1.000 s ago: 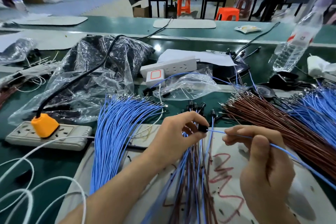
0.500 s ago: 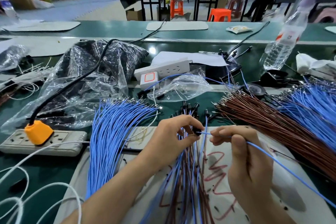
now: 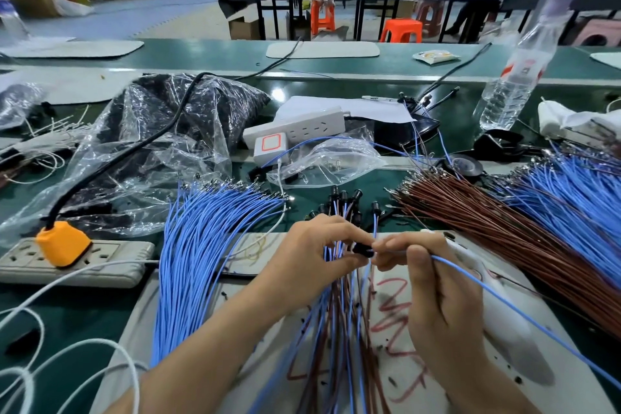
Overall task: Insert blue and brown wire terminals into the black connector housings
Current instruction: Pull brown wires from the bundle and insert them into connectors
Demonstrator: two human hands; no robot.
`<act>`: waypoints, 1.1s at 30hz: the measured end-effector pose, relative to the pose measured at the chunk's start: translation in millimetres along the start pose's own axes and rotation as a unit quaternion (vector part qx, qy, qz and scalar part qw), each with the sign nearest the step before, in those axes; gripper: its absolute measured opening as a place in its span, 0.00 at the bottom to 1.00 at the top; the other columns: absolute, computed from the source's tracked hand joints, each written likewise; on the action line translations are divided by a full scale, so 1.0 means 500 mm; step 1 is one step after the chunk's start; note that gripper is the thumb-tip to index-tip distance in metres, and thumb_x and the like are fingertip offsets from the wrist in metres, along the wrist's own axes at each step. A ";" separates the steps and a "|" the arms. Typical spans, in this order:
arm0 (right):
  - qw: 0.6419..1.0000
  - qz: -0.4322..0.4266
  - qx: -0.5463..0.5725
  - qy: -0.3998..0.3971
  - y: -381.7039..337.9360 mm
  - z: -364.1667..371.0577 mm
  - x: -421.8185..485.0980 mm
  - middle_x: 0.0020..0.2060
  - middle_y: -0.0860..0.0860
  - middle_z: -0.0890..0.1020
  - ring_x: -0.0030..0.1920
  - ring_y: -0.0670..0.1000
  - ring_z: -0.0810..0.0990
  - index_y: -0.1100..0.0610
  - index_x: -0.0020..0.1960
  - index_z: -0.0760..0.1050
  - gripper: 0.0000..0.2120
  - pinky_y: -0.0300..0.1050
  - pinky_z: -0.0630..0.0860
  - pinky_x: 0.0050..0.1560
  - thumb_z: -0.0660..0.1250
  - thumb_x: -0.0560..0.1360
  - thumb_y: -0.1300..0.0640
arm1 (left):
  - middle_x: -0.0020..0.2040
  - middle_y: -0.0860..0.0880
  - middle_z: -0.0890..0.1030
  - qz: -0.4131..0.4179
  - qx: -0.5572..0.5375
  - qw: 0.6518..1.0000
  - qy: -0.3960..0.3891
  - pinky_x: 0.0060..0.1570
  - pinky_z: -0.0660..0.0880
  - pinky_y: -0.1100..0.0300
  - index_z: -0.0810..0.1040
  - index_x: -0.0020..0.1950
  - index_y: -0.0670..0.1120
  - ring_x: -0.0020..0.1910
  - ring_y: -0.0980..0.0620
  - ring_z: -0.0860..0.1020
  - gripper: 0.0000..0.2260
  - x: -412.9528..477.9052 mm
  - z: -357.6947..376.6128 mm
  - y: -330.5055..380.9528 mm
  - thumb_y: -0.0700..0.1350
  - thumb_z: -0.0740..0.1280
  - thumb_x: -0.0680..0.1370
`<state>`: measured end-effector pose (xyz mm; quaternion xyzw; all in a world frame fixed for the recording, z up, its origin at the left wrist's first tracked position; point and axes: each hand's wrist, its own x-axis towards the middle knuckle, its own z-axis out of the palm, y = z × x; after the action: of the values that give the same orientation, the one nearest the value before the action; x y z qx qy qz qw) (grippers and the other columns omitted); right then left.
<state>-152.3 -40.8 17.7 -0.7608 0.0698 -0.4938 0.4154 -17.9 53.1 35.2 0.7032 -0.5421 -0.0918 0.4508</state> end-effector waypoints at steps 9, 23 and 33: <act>0.995 0.093 -0.010 -0.047 0.003 0.009 0.003 0.48 0.43 0.78 0.38 0.47 0.78 0.53 0.49 0.80 0.15 0.42 0.74 0.44 0.54 0.82 0.53 | 0.42 0.56 0.82 -0.040 -0.102 0.994 -0.018 0.48 0.76 0.63 0.68 0.49 0.53 0.41 0.59 0.81 0.16 -0.007 0.005 0.009 0.40 0.74 0.72; 0.977 0.194 0.090 0.004 0.011 0.005 0.010 0.33 0.54 0.82 0.33 0.48 0.81 0.51 0.50 0.77 0.07 0.40 0.79 0.39 0.65 0.73 0.52 | 0.45 0.51 0.83 -0.030 -0.099 0.994 0.043 0.50 0.75 0.67 0.82 0.40 0.46 0.46 0.58 0.81 0.17 -0.002 -0.001 0.003 0.24 0.65 0.72; 0.914 0.231 0.206 0.263 0.009 -0.055 0.063 0.34 0.49 0.83 0.28 0.46 0.79 0.51 0.45 0.74 0.06 0.41 0.79 0.30 0.61 0.80 0.56 | 0.60 0.51 0.71 -0.262 0.088 0.906 0.321 0.72 0.53 0.44 0.73 0.62 0.46 0.65 0.50 0.68 0.12 0.013 -0.042 -0.035 0.44 0.63 0.79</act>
<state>-157.6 -75.3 41.1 -0.4633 0.2466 -0.5700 0.6321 9.4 58.7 36.9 0.8480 -0.1698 0.0720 0.4968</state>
